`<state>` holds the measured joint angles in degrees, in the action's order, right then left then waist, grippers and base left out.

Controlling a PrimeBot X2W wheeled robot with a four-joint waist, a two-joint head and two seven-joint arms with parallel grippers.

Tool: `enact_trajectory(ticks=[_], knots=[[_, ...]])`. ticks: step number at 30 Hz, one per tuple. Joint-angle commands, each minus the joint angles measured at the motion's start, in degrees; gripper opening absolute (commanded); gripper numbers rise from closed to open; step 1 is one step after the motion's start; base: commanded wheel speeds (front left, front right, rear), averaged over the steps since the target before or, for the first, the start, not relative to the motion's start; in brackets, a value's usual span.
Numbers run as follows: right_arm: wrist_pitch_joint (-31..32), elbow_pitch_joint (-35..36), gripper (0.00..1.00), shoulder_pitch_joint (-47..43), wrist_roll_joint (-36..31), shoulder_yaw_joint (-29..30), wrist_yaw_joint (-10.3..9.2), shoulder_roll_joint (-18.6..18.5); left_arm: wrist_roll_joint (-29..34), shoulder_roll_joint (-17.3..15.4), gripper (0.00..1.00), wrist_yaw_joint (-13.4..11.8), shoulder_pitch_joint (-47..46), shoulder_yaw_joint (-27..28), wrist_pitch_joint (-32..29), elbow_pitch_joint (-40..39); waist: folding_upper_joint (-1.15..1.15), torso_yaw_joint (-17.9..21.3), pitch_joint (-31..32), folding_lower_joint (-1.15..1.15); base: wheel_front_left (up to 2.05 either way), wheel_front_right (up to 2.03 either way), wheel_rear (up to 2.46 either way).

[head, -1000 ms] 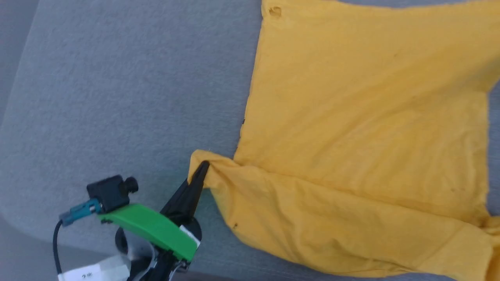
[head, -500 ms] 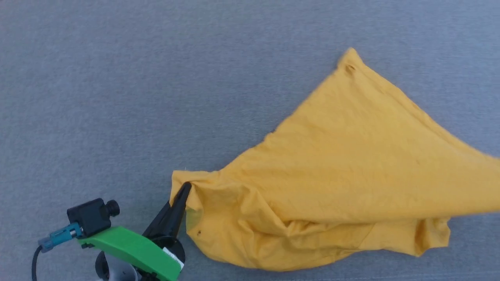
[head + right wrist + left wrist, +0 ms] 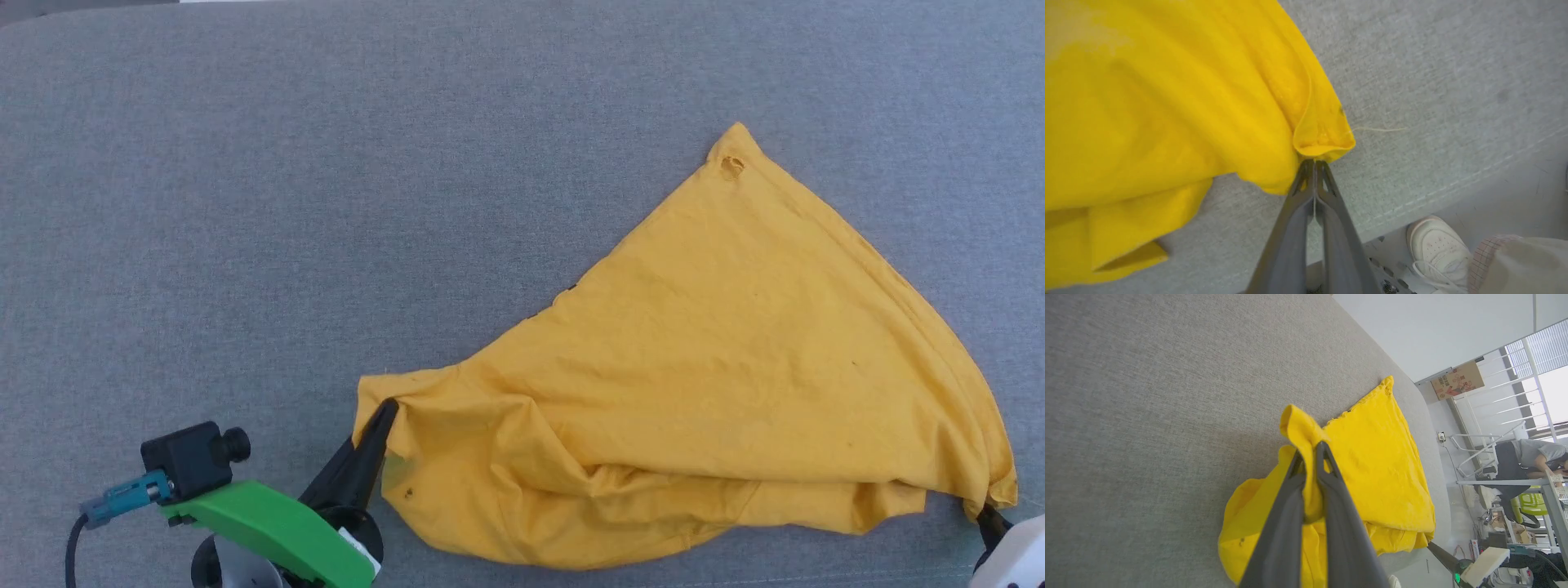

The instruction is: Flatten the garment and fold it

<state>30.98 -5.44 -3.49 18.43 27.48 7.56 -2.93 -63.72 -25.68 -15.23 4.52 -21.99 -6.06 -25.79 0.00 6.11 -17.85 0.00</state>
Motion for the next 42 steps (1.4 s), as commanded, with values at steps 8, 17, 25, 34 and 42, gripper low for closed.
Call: enact_trajectory(ticks=[8, 17, 25, 34, 42], knots=[[0.85, 4.83, 1.00, 0.68, 2.79, 3.56, -0.08, -1.52, -0.24, 0.51, 0.00, 0.01, -0.45, -0.53, 0.41, -0.16, 0.00, -0.67, 0.28, 0.00, 0.00, 0.00, 0.00], [11.97, 24.48, 1.00, 6.02, 3.48, 3.48, -0.08, -7.95, 0.48, 1.76, 0.00, 1.76, -2.39, -1.68, 1.31, 0.50, 0.00, -3.35, -1.83, 0.00, 0.00, 0.00, 0.00], [16.19, 18.68, 1.00, 23.77, -1.71, -9.68, -0.08, -13.94, 1.18, 3.02, 0.00, 3.36, -6.19, -3.34, 0.80, 1.80, 0.00, -7.04, -6.30, 0.00, 0.00, 0.00, 0.00], [15.70, 4.23, 1.00, 37.97, -5.86, -20.68, -0.08, -15.97, 1.65, 4.30, 0.00, 4.82, -9.98, -4.81, 0.14, 3.40, 0.00, -10.67, -11.06, 0.00, 0.00, 0.00, 0.00], [15.11, -4.97, 1.00, 42.87, -7.52, -25.39, -0.08, -18.52, 1.60, 5.17, 0.00, 6.15, -12.38, -5.55, -0.14, 5.14, 0.00, -12.95, -13.74, 0.00, 0.00, 0.00, 0.00]])
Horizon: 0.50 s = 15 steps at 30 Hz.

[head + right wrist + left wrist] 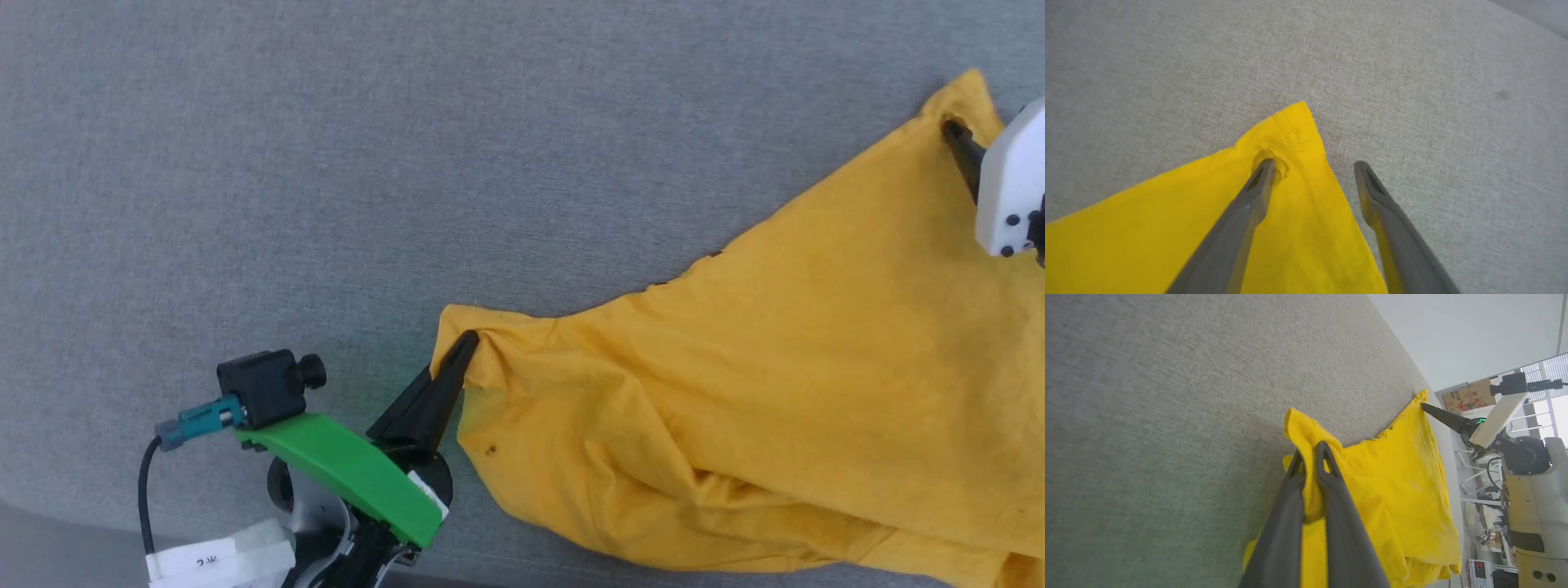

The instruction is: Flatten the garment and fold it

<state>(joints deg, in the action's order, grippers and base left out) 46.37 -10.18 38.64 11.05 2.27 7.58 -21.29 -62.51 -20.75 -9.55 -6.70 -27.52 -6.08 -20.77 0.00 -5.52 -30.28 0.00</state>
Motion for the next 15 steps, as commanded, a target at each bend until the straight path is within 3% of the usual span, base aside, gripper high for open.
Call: enact_trajectory(ticks=[1, 4, 5, 6, 7, 15], knots=[[-0.10, -1.20, 1.00, 0.97, -0.02, -0.77, -0.09, -0.39, 0.34, 0.33, 0.00, 0.61, -1.38, -0.06, -0.14, 0.33, 0.00, -1.48, -1.48, 0.00, 0.00, 0.00, 0.00], [0.52, -3.11, 1.00, 1.23, 0.25, -1.90, -0.09, -0.94, 0.24, 0.47, 0.00, 0.85, -1.80, -0.15, -0.22, 0.83, 0.00, -1.78, -1.69, 0.00, 0.00, 0.00, 0.00], [0.72, -3.73, 0.84, 1.30, 0.32, -2.26, -0.09, -1.20, 0.21, 0.53, 0.00, 0.90, -1.94, -0.19, -0.26, 0.99, 0.00, -1.88, -1.72, 0.00, 0.00, 0.00, 0.00], [0.76, -4.22, 0.28, 1.36, 0.45, -2.58, -0.09, -1.42, 0.21, 0.56, 0.00, 0.91, -2.07, -0.23, -0.32, 1.14, 0.00, -1.94, -1.69, 0.00, 0.00, 0.00, 0.00], [0.64, -4.54, 0.00, 1.41, 0.55, -2.73, -0.09, -1.54, 0.21, 0.60, 0.00, 0.91, -2.17, -0.27, -0.35, 1.24, 0.00, -1.98, -1.61, 0.00, 0.00, 0.00, 0.00], [-4.67, -5.47, 0.00, 0.24, 2.12, -1.81, -0.09, -1.19, -0.28, 0.69, 0.00, 0.27, -1.33, 0.59, 0.31, 2.27, 0.00, -0.60, 1.73, 0.00, 0.00, 0.00, 0.00]])
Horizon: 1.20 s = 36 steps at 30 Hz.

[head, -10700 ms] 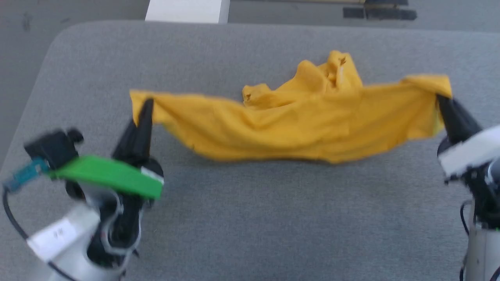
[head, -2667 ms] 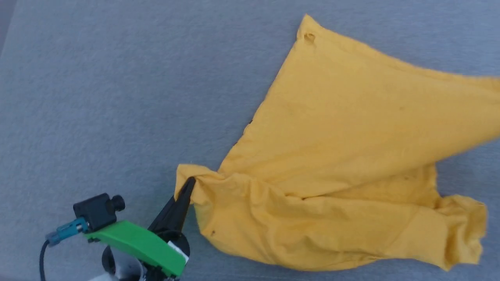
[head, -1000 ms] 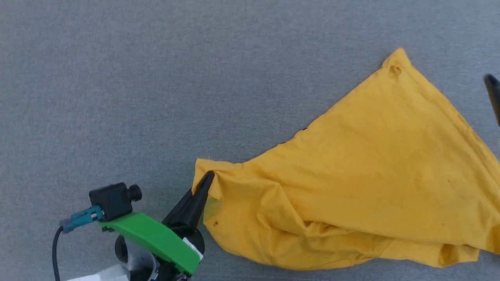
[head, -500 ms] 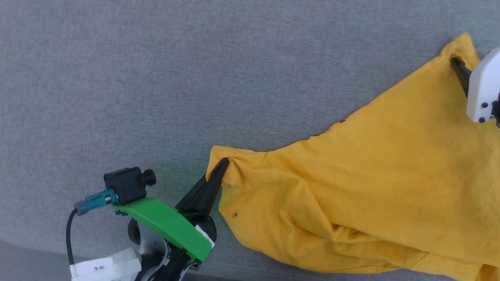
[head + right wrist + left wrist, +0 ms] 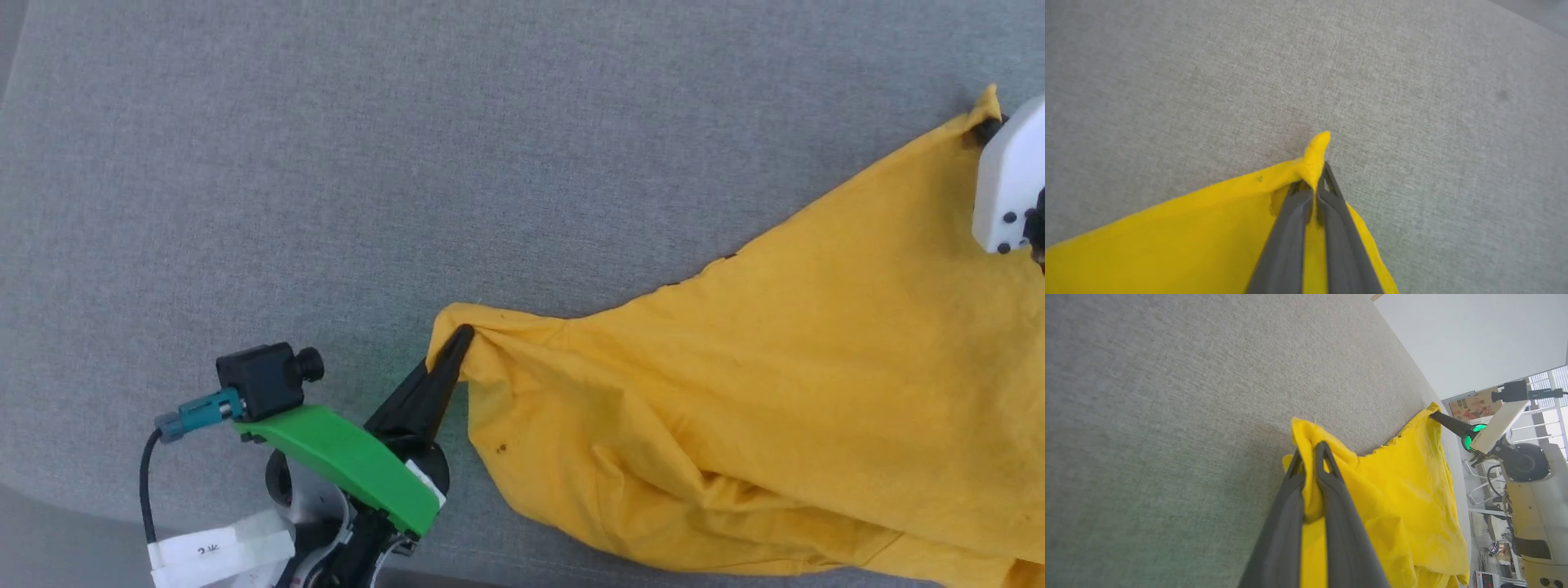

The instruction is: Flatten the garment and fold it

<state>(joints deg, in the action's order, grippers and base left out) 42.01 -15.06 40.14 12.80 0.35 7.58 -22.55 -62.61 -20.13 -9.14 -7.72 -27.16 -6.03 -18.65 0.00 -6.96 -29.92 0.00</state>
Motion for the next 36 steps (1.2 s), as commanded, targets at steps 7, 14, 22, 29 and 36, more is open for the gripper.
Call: enact_trajectory(ticks=[7, 14, 22, 29, 36], knots=[[-9.70, 0.49, 0.00, -5.85, 1.68, 5.41, -0.09, 4.14, 0.50, 0.34, 0.00, -1.91, 0.51, 2.27, 2.67, 2.35, 0.00, 3.41, 8.71, 0.00, 0.00, 0.00, 0.00], [-16.31, 2.16, 0.00, -8.91, 3.29, 8.93, -0.09, 9.12, 3.29, -0.33, 0.00, -4.22, -4.87, 3.59, 2.66, 6.63, 0.00, 5.88, 17.77, 0.00, 0.00, 0.00, 0.00], [-18.45, 3.87, 0.00, -4.33, 4.15, 7.38, -0.09, 12.43, 10.91, -4.50, 0.00, -4.98, -21.95, 3.92, -0.27, 13.31, 0.00, 8.84, 24.65, 0.00, 0.00, 0.00, 0.00], [-18.89, 0.43, 0.00, 5.10, 2.97, 3.88, -0.09, 14.72, 13.66, -6.11, 0.00, -2.91, -36.91, 3.41, -4.46, 21.02, 0.00, 11.72, 27.28, 0.00, 0.00, 0.00, 0.00], [-20.66, -9.21, 0.00, 16.14, -0.63, 2.69, -0.09, 16.49, 17.11, -5.68, 0.00, -1.54, -50.33, 2.63, -5.13, 31.53, 0.00, 13.53, 26.91, 0.00, 0.00, 0.00, 0.00]])
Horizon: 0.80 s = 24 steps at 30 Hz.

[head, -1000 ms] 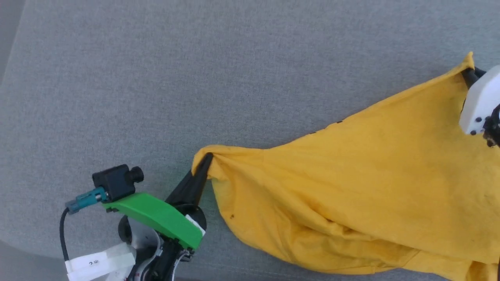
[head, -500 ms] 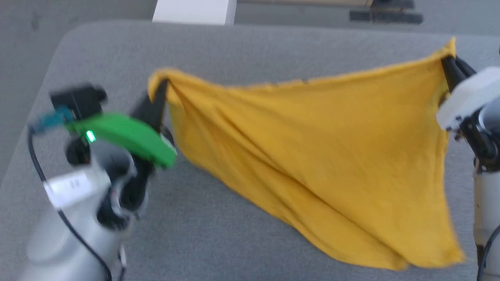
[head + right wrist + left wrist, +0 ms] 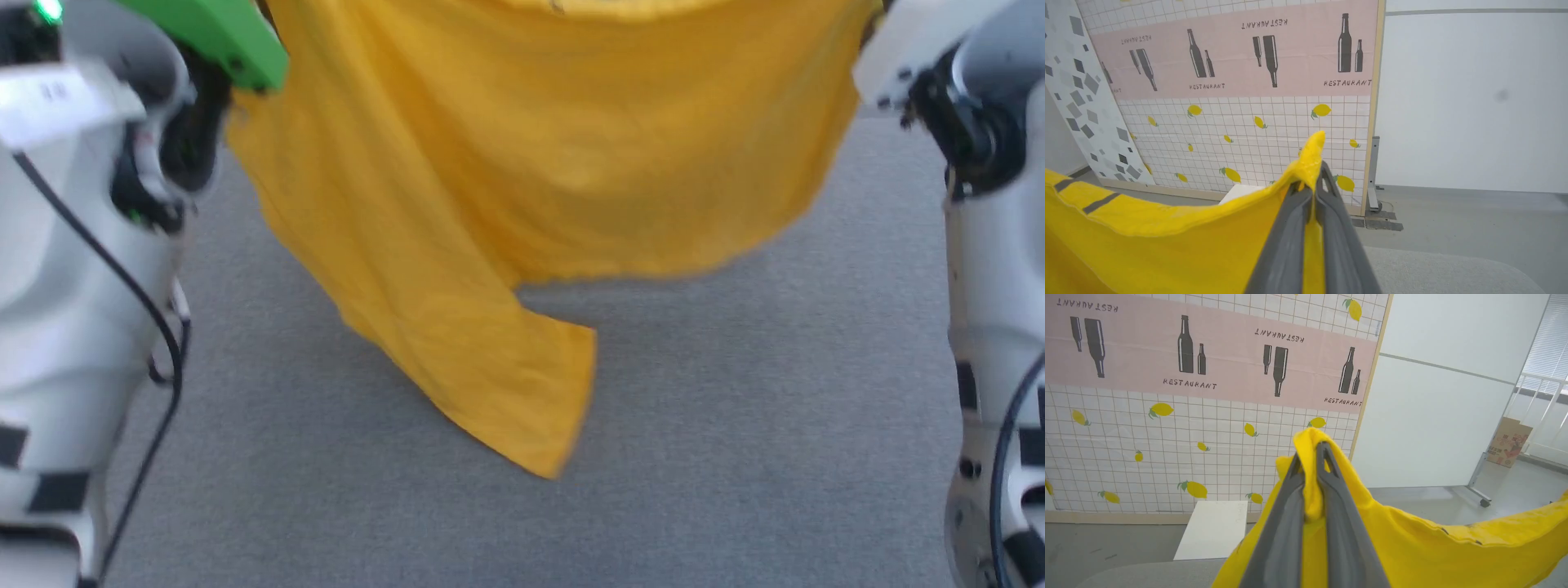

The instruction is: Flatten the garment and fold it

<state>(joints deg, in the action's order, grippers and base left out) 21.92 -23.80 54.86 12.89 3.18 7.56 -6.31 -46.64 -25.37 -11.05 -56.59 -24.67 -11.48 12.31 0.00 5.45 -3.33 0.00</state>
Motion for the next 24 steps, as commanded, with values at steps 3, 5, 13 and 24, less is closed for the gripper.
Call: enact_trajectory(ticks=[3, 5, 13, 24], knots=[[-2.23, -4.36, 0.00, 6.43, -3.11, -0.36, -0.08, 0.95, 3.02, -1.05, 0.00, 0.13, -6.50, 0.60, 1.27, 5.18, 0.00, 1.84, -0.56, 0.00, 0.00, 0.00, 0.00], [-3.33, -7.37, 0.00, 9.56, -4.78, -0.37, -0.08, 1.40, 3.48, -1.03, 0.00, 0.04, -9.44, 1.07, 1.71, 8.08, 0.00, 2.33, -1.02, 0.00, 0.00, 0.00, 0.00], [-6.37, -20.19, 0.00, 20.43, -9.50, 1.24, -0.08, 3.10, 2.57, 2.74, 0.00, -0.09, -19.78, 2.47, 3.13, 16.13, 0.00, 3.16, -5.26, 0.00, 0.00, 0.00, 0.00], [-10.07, -25.60, 0.00, 29.42, -10.52, 2.68, -0.08, 3.41, 4.27, 4.06, 0.00, -0.77, -29.42, 2.76, 5.54, 15.97, 0.00, 3.96, -17.69, 0.00, 0.00, 0.00, 0.00]])
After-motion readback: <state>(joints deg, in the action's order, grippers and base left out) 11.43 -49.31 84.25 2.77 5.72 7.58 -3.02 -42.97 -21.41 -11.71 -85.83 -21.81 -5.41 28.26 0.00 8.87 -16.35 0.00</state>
